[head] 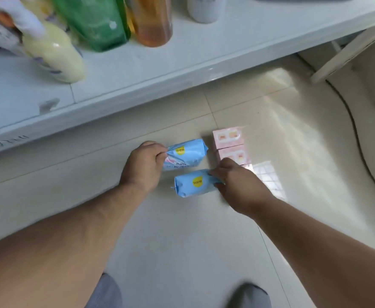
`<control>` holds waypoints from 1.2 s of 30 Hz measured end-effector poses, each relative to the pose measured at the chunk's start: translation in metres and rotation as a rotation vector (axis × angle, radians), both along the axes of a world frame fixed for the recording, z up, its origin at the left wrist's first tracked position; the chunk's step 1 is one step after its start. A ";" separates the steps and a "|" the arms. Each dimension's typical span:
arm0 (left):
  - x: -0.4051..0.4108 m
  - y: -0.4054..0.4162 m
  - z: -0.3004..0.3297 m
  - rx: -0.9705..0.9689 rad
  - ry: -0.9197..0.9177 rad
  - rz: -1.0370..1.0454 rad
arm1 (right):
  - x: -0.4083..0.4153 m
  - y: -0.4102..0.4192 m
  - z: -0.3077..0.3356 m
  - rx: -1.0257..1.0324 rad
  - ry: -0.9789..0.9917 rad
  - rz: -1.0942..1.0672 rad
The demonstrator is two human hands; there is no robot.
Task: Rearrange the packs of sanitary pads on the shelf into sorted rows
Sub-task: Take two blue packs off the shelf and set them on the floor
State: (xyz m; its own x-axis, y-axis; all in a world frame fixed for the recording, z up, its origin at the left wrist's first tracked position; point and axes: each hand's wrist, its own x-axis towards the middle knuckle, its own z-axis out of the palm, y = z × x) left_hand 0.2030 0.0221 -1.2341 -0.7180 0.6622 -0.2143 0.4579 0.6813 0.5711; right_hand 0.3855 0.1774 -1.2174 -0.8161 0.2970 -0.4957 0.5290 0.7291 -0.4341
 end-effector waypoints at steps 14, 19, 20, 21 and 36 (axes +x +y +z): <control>-0.010 0.035 -0.080 0.084 -0.070 0.077 | -0.041 0.027 -0.079 0.257 0.049 0.137; -0.011 0.036 -0.077 0.034 -0.091 0.018 | -0.038 0.020 -0.081 0.318 0.045 0.089; -0.011 0.036 -0.076 0.020 -0.092 0.007 | -0.037 0.020 -0.080 0.321 0.037 0.081; -0.011 0.036 -0.074 0.005 -0.093 -0.002 | -0.035 0.020 -0.077 0.324 0.031 0.076; 0.015 0.012 0.070 -0.437 0.000 -0.211 | -0.004 0.012 0.055 0.229 -0.211 0.007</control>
State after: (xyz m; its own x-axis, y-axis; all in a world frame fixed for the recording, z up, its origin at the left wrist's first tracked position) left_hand 0.2176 0.0338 -1.1643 -0.5779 0.6411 -0.5050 0.6119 0.7498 0.2517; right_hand 0.3812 0.1893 -1.1625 -0.7052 0.4149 -0.5749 0.5842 0.7995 -0.1396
